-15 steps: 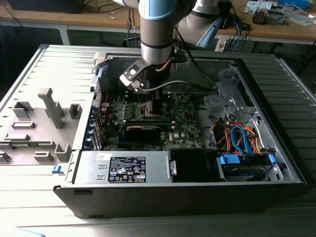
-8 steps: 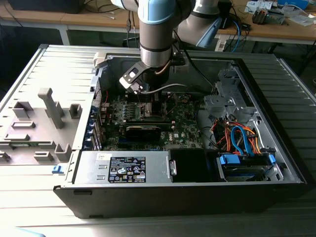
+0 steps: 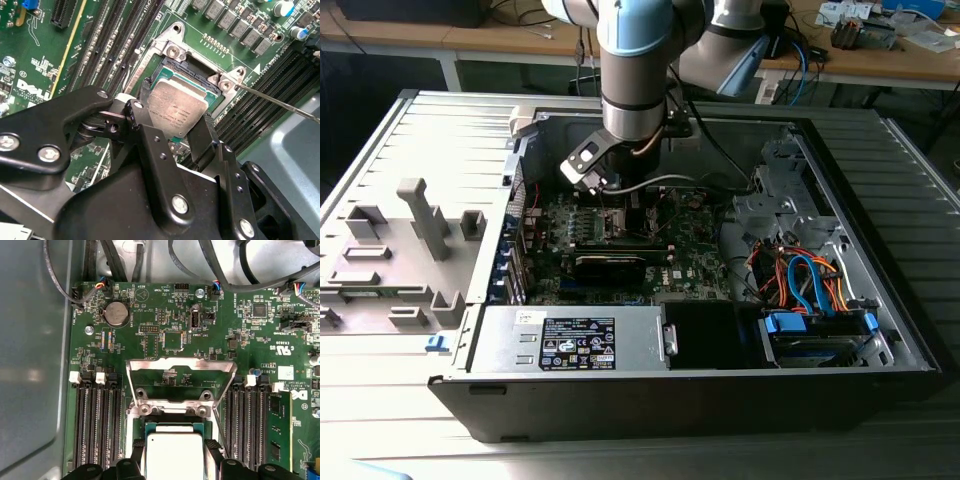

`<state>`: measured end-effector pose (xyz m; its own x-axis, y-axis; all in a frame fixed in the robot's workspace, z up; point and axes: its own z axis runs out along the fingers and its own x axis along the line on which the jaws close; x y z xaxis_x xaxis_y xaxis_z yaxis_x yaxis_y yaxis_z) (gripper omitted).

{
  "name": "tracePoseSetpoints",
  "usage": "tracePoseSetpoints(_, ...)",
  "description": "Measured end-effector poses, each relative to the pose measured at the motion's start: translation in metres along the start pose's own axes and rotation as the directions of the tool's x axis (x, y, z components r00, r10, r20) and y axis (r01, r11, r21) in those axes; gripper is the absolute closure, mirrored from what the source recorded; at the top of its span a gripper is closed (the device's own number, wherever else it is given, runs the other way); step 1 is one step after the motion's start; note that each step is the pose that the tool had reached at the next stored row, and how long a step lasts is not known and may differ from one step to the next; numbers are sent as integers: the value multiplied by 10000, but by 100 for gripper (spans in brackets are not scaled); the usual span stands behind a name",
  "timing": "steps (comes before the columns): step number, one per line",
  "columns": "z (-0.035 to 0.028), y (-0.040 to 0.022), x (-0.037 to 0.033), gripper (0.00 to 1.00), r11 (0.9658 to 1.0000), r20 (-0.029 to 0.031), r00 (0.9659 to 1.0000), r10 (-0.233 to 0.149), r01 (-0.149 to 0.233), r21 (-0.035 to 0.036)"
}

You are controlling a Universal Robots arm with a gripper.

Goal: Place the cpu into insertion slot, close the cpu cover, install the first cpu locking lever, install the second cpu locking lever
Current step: 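Place the cpu into insertion slot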

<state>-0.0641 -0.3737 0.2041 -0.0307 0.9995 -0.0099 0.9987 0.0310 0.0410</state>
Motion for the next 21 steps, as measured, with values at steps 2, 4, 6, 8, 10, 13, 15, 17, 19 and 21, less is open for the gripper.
tracePoseSetpoints(2,9,0,0,45,10000,0,10000,6,-6,-1)
tracePoseSetpoints(4,18,0,1,45,10000,0,10000,6,-6,-1)
tracePoseSetpoints(6,30,-1,0,45,10000,1,10000,8,-8,0)
tracePoseSetpoints(8,38,-1,1,45,10000,3,10000,9,-9,1)
tracePoseSetpoints(10,41,1,3,45,10000,0,10000,7,-7,-1)
tracePoseSetpoints(13,43,0,11,45,10000,-1,10000,9,-9,-1)
tracePoseSetpoints(15,43,0,13,45,10000,1,10000,7,-7,0)
tracePoseSetpoints(17,43,0,15,45,10000,1,10000,7,-7,-1)
tracePoseSetpoints(19,44,0,17,45,10000,1,10000,7,-7,0)
tracePoseSetpoints(21,44,0,18,45,10000,0,10000,7,-7,0)
